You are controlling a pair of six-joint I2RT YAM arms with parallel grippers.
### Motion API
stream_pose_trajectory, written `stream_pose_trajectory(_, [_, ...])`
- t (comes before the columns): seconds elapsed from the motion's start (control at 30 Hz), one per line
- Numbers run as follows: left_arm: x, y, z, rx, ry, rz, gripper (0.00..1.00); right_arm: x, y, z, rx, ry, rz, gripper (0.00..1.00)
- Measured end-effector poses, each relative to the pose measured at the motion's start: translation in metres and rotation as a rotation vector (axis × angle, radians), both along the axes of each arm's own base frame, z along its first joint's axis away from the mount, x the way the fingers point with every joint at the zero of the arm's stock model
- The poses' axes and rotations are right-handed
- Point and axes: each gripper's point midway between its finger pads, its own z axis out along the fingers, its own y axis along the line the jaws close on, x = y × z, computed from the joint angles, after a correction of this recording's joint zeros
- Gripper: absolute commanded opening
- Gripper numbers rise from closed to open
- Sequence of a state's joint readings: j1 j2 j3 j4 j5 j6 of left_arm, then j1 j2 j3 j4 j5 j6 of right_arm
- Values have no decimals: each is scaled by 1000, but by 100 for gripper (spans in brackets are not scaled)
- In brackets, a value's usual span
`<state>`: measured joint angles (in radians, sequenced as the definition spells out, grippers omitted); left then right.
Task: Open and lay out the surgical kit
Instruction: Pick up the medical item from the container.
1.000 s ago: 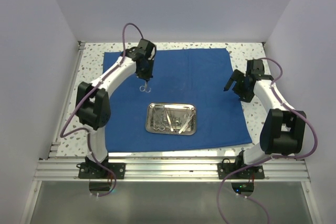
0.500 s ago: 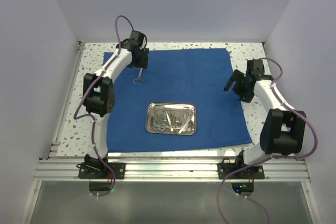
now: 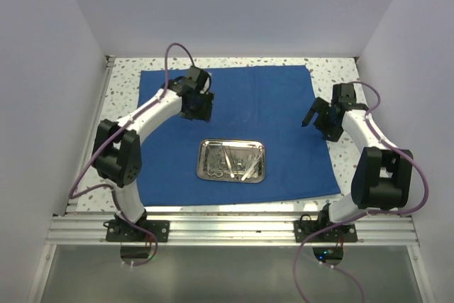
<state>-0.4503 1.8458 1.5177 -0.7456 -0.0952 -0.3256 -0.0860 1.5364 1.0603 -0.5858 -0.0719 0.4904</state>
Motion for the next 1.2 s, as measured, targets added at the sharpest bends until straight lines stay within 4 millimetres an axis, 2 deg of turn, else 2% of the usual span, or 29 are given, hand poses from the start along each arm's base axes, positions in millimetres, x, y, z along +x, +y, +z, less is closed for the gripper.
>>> stream_pose_trajectory(0.07, [-25, -16, -3, -38, 35, -34, 62, 0, 0, -1, 1, 2, 0, 90])
stream_pose_trajectory(0.13, [-43, -24, -11, -65, 77, -43, 62, -2, 1, -2, 5, 5, -2, 90])
stream_pose_trajectory(0.27, [-61, -30, -28, -70, 141, -35, 62, -12, 3, -7, 15, 21, -8, 89])
stream_pose_trajectory(0.43, [-79, -44, -41, -74, 187, -41, 61, -21, 5, 0, 20, 7, -12, 89])
stream_pose_trajectory(0.6, [-92, -58, -52, -73, 222, -45, 58, -25, 6, 10, 23, -15, -11, 89])
stream_pose_trajectory(0.73, [-99, -62, -58, -68, 243, -38, 53, -34, 7, 5, 26, 2, -10, 89])
stream_pose_trajectory(0.9, [-104, -56, -66, -34, 258, -8, 49, -46, 8, -3, 28, 36, -10, 89])
stream_pose_trajectory(1.2, [-110, -43, -85, 26, 286, 39, 48, -51, 8, 0, 21, 22, -1, 89])
